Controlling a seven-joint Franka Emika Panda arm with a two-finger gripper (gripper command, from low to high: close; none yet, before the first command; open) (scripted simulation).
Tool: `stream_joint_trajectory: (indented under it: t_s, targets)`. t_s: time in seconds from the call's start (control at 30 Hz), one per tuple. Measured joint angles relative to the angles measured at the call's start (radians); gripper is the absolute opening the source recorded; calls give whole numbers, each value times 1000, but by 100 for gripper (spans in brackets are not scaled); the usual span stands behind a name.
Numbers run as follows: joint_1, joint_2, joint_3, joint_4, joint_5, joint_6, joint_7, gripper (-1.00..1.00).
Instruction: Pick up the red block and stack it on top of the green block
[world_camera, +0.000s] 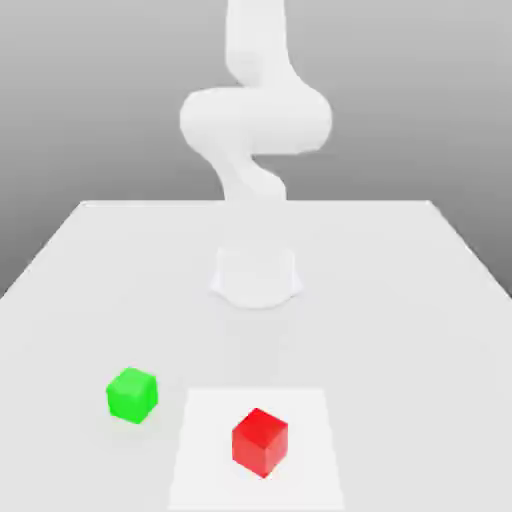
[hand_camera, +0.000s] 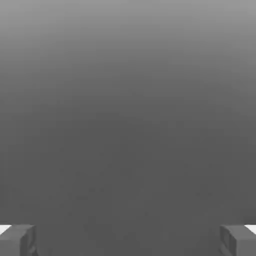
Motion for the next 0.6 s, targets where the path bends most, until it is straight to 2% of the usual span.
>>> stream_joint_trajectory:
  t_s: [0.2, 0.4, 0.6]
  targets:
    - [-126, 233, 120, -79, -114, 97, 231, 0]
    - [-201, 460, 178, -155, -205, 190, 441, 0]
    - [-222, 665, 187, -236, -202, 296, 585, 0]
